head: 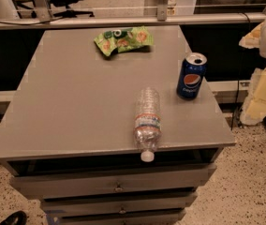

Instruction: Pick pepsi can

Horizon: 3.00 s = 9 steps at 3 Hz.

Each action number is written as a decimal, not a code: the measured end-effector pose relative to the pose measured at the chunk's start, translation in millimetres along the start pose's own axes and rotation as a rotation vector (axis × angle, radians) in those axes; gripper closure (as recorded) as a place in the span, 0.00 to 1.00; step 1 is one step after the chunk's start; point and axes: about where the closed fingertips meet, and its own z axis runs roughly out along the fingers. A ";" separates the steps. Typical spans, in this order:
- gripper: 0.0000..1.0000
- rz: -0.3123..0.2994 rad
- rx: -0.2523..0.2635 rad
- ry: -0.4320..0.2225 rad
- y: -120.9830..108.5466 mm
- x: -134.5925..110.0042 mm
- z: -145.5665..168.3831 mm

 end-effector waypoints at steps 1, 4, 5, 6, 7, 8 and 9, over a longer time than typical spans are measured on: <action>0.00 0.008 0.012 -0.013 -2.5 1.3 0.7; 0.00 0.135 0.153 -0.275 -59.3 14.5 58.5; 0.00 0.244 0.156 -0.435 -84.8 12.5 79.3; 0.00 0.362 0.109 -0.601 -96.3 2.4 99.9; 0.00 0.453 0.040 -0.750 -98.5 -14.6 118.1; 0.00 0.500 -0.027 -0.901 -96.0 -34.0 133.0; 0.00 0.499 -0.074 -1.015 -90.7 -51.4 146.0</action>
Offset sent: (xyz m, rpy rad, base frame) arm 0.0380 -0.0238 -0.0369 0.1524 -0.1397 -0.0705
